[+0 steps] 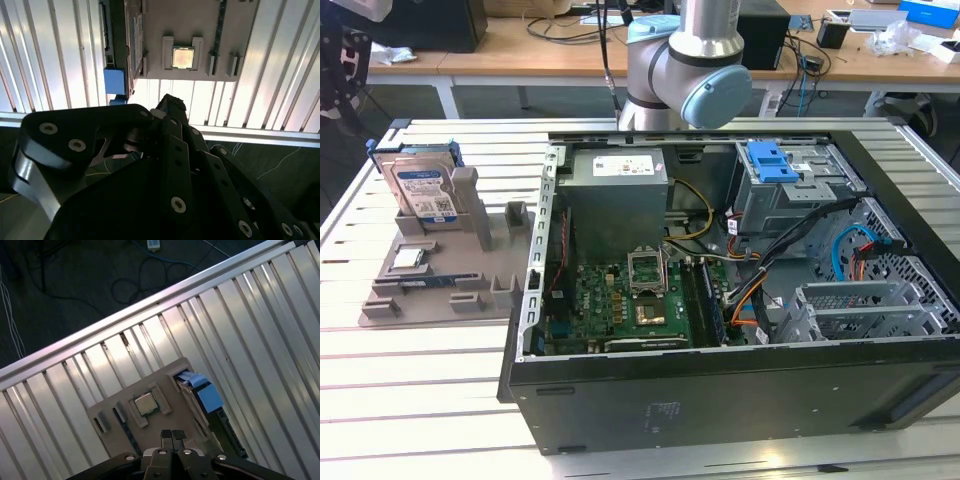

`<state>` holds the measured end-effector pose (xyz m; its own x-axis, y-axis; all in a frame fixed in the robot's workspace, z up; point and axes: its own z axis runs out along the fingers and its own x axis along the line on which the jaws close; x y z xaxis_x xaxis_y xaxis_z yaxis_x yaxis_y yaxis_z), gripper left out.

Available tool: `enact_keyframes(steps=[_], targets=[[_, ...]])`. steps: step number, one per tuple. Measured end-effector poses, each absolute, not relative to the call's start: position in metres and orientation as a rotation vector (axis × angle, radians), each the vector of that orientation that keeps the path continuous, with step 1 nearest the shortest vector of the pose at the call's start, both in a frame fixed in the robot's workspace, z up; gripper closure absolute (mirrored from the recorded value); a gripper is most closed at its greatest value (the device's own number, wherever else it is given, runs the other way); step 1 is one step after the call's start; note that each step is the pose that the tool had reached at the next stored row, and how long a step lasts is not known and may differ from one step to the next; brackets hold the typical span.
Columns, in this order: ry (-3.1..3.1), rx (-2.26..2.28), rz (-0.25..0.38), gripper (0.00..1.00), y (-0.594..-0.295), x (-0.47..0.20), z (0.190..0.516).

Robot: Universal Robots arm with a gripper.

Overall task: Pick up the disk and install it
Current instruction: 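Pick up the disk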

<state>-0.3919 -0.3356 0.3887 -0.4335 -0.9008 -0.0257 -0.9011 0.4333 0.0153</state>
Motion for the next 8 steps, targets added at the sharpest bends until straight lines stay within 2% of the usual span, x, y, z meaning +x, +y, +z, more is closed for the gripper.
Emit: enact_keyframes(steps=[8], targets=[[2.585, -1.762, 0.043, 0.90, -0.3356, -0.3919, 0.3888]])
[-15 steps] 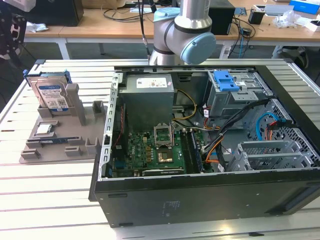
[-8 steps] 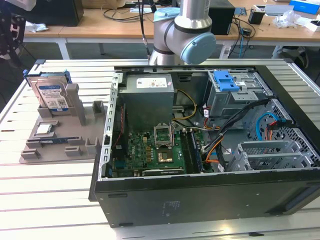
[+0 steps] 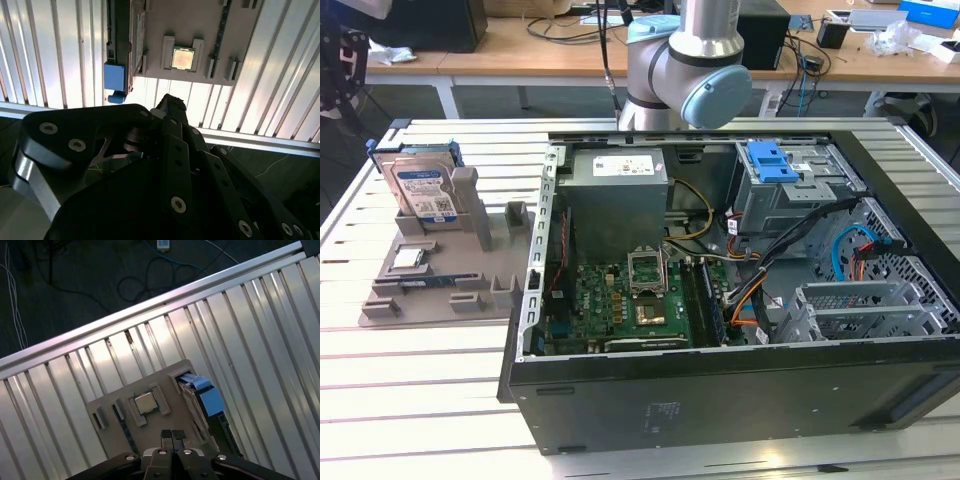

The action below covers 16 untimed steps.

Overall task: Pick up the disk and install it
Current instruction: 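Pick up the disk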

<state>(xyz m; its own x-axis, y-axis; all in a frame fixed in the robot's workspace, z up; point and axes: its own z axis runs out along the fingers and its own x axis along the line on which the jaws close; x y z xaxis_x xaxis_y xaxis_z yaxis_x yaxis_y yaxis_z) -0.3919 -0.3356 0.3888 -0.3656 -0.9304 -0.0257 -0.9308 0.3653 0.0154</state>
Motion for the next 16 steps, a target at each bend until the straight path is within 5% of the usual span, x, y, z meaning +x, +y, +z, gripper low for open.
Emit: enact_keyframes(steps=[16], targets=[[2.439, -1.963, 0.044, 0.90, -0.3356, -0.3919, 0.3887]])
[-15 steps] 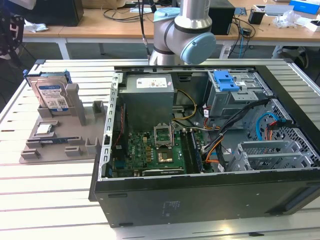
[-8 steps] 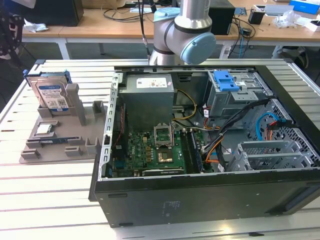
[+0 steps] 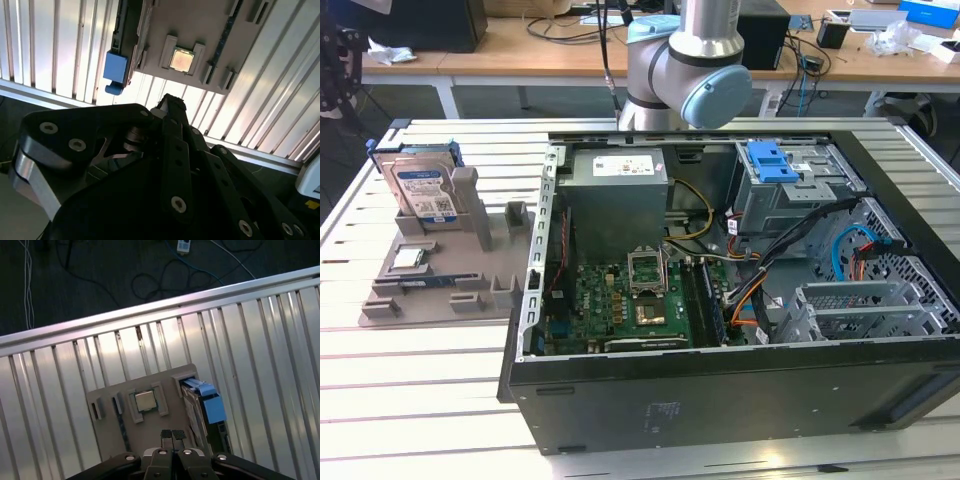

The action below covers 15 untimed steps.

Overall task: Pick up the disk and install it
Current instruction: 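Pick up the disk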

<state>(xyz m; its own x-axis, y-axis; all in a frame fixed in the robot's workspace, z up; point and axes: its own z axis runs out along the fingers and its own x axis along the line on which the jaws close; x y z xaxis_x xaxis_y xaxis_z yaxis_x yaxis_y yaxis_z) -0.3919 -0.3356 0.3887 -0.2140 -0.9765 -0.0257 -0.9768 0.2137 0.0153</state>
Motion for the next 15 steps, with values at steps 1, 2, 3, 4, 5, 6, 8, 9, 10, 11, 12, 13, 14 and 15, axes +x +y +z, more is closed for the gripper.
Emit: enact_keyframes(steps=[1, 2, 3, 4, 5, 6, 8, 9, 10, 11, 12, 13, 14, 15], targets=[[2.431, -1.973, 0.044, 0.90, -0.3356, -0.3919, 0.3888], [2.424, -1.982, 0.044, 0.90, -0.3356, -0.3919, 0.3887], [2.417, -1.991, 0.044, 0.90, -0.3356, -0.3919, 0.3887], [2.410, -1.999, 0.044, 0.90, -0.3356, -0.3919, 0.3887], [2.402, -2.009, 0.044, 0.90, -0.3356, -0.3919, 0.3887], [2.395, -2.018, 0.044, 0.90, -0.3356, -0.3919, 0.3887], [2.377, -2.039, 0.044, 0.90, -0.3356, -0.3919, 0.3888], [2.370, -2.048, 0.045, 0.90, -0.3356, -0.3919, 0.3887], [2.360, -2.059, 0.045, 0.90, -0.3356, -0.3919, 0.3887], [2.353, -2.068, 0.045, 0.90, -0.3356, -0.3919, 0.3887], [2.333, -2.091, 0.045, 0.90, -0.3356, -0.3919, 0.3888], [2.320, -2.105, 0.045, 0.90, -0.3356, -0.3919, 0.3887], [2.311, -2.115, 0.045, 0.90, -0.3356, -0.3919, 0.3888], [2.299, -2.129, 0.045, 0.90, -0.3356, -0.3919, 0.3888]])
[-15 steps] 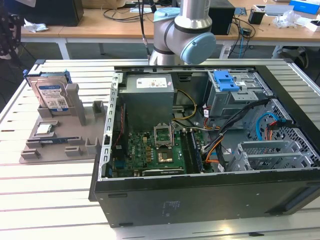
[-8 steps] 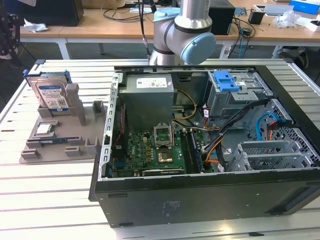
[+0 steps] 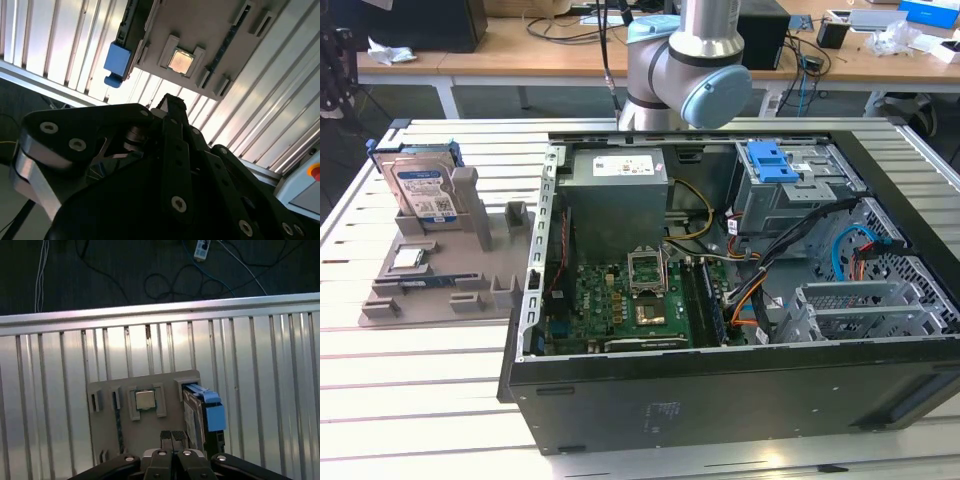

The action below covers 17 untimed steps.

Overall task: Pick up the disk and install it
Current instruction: 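Pick up the disk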

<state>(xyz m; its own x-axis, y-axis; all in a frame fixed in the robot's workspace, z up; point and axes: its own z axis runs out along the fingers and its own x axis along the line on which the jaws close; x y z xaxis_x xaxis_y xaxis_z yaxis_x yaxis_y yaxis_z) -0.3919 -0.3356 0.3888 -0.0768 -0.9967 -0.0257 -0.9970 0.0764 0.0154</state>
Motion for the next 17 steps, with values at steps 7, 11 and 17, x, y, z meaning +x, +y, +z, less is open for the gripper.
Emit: enact_keyframes(steps=[7, 11, 17], targets=[[2.284, -2.145, 0.045, 0.90, -0.3356, -0.3919, 0.3888], [2.283, -2.145, 0.045, 0.90, -0.3356, -0.3919, 0.3888], [2.283, -2.146, 0.045, 0.65, -0.3356, -0.3919, 0.3887]])
